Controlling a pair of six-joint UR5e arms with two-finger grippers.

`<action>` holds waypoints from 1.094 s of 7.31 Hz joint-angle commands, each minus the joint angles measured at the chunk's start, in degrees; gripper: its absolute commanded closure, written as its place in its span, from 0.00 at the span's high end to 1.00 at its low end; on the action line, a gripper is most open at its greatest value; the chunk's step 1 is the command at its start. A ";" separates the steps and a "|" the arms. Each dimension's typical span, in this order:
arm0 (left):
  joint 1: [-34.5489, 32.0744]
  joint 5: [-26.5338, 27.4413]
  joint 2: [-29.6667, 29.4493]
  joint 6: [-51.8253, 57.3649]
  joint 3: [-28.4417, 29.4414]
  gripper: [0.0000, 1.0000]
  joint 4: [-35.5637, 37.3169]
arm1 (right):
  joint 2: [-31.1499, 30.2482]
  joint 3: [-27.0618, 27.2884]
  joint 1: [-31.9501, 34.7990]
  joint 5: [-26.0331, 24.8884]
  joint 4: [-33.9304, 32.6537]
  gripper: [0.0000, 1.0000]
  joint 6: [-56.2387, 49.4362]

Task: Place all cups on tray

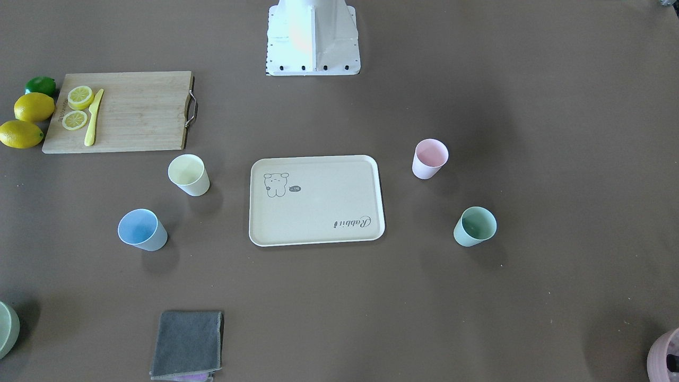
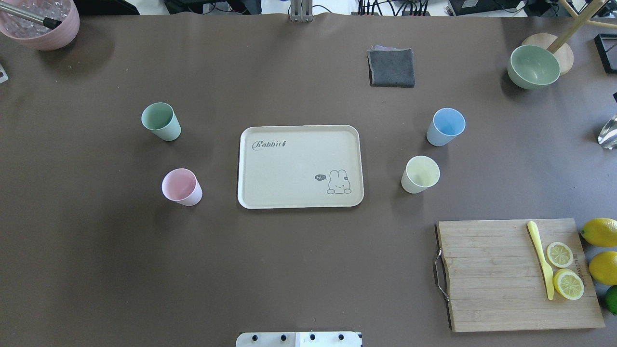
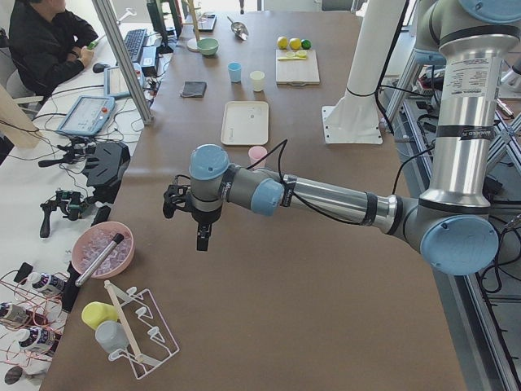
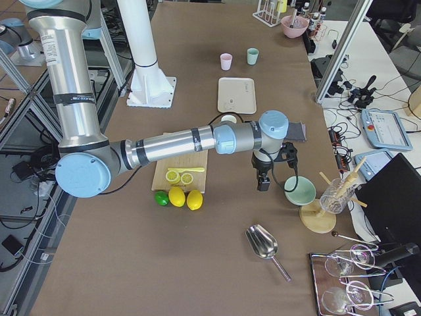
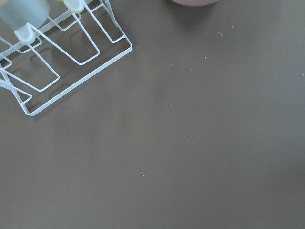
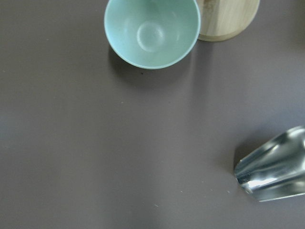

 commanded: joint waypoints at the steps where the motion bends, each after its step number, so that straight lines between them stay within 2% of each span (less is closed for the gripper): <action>1: 0.66 -0.47 -1.55 2.23 3.16 0.98 -3.76 | 4.33 0.28 -5.14 -0.07 -0.06 1.00 2.44; 2: 1.01 -0.65 -1.90 1.46 5.00 0.98 -4.48 | 6.61 0.19 -7.86 -0.33 0.03 1.00 6.01; 3: 0.92 -0.73 -1.21 1.54 4.24 0.98 -4.66 | 9.50 0.02 -11.02 -0.77 0.20 1.00 11.36; 4: 0.92 -0.65 -1.20 1.89 4.66 0.98 -5.70 | 10.32 -0.68 -15.23 -3.91 5.25 1.00 18.72; 5: 0.92 -0.65 -1.29 1.98 4.93 0.98 -6.32 | 9.45 -1.82 -19.62 -9.07 13.48 1.00 28.71; 6: 0.92 -0.73 -1.29 1.98 4.76 0.98 -6.33 | 9.10 -4.00 -22.62 -10.08 18.26 1.00 33.77; 8: 0.92 -0.65 -1.29 1.89 4.67 0.98 -6.33 | 8.57 -4.82 -23.79 -10.97 19.10 1.00 34.17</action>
